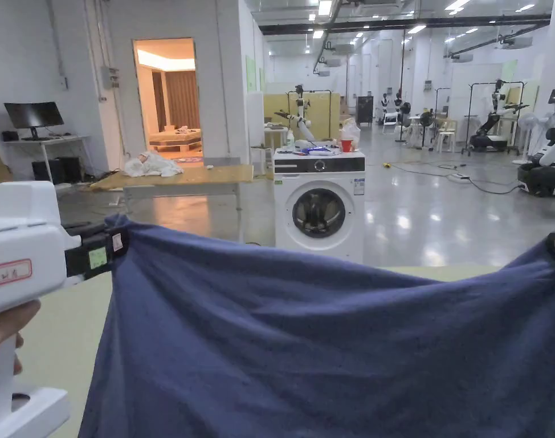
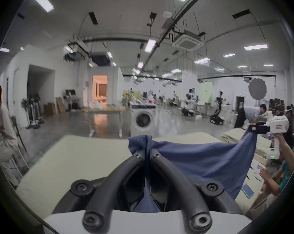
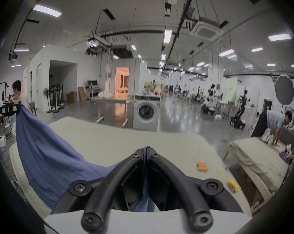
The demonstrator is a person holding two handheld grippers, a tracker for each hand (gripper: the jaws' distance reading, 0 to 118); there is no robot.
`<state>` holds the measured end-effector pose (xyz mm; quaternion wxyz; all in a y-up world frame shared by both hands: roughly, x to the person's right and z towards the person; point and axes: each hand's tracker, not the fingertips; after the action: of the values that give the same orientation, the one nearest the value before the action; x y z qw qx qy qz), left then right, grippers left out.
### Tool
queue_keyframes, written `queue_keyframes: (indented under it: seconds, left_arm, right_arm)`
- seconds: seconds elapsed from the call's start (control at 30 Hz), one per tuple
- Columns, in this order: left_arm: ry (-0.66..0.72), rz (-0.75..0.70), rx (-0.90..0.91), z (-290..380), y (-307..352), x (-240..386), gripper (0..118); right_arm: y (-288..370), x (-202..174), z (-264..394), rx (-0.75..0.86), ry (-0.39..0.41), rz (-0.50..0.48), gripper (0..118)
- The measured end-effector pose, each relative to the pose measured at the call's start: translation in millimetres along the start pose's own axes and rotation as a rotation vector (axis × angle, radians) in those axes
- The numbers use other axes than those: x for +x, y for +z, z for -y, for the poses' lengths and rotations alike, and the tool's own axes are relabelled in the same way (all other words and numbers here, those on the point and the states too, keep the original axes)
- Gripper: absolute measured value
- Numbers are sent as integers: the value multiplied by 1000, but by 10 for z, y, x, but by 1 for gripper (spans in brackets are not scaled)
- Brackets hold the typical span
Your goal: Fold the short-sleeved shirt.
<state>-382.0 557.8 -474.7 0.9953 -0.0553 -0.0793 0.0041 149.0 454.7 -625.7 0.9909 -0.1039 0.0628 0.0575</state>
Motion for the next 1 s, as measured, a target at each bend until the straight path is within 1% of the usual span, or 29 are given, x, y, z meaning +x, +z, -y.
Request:
queue_keyframes:
  seconds: [0.03, 0.13, 0.2, 0.27, 0.33, 0.43, 0.5, 0.53, 0.63, 0.67, 0.73, 0.77, 0.83, 0.9, 0.97, 1.0]
  left_arm:
    - [4, -22, 26, -99, 43, 5, 0]
    - [25, -26, 97, -360, 91, -50, 0]
    - [6, -46, 128, -526, 30, -15, 0]
    - [-18, -92, 156, -683, -108, 38, 0]
    - [0, -105, 183, -825, -226, 18, 0]
    - [-21, -147, 184, -1030, -526, 62, 0]
    - [-36, -187, 186, -1125, -763, 91, 0]
    - [-34, -200, 177, -1187, -890, 88, 0]
    - [-4, -218, 170, -1292, -1223, 31, 0]
    - [-11, -226, 170, -1294, -1341, 33, 0]
    - [-84, -293, 159, -1219, -1619, 183, 0]
    - [-115, -287, 138, -1209, -1730, 206, 0]
    - [-133, -288, 130, -1174, -1885, 222, 0]
    - [-123, -285, 129, -1178, -1995, 196, 0]
    - [-71, -301, 171, -1105, -2017, 157, 0]
    - [-70, -309, 166, -1073, -2055, 152, 0]
  right_arm:
    - [-6, 6, -132, 32, 4, 6, 0]
    - [20, -44, -529, 111, 5, 57, 0]
    - [-51, -56, -751, 143, 21, 78, 0]
    - [-144, -81, -1008, 149, 21, 89, 0]
    - [-268, -90, -1252, 176, 15, 110, 0]
    - [-469, -117, -1590, 204, 12, 161, 0]
    - [-614, -164, -1772, 225, 42, 219, 0]
    - [-697, -193, -1848, 241, 42, 238, 0]
    - [-951, -222, -2043, 222, 22, 253, 0]
    - [-1034, -228, -2102, 209, 5, 257, 0]
    - [-1159, -235, -2172, 213, -25, 278, 0]
    - [-1226, -243, -2186, 226, -29, 282, 0]
    - [-1361, -246, -2251, 214, -21, 303, 0]
    - [-1463, -241, -2306, 221, -34, 312, 0]
    - [-1519, -239, -2336, 246, -56, 294, 0]
    - [-1555, -244, -2362, 235, -38, 294, 0]
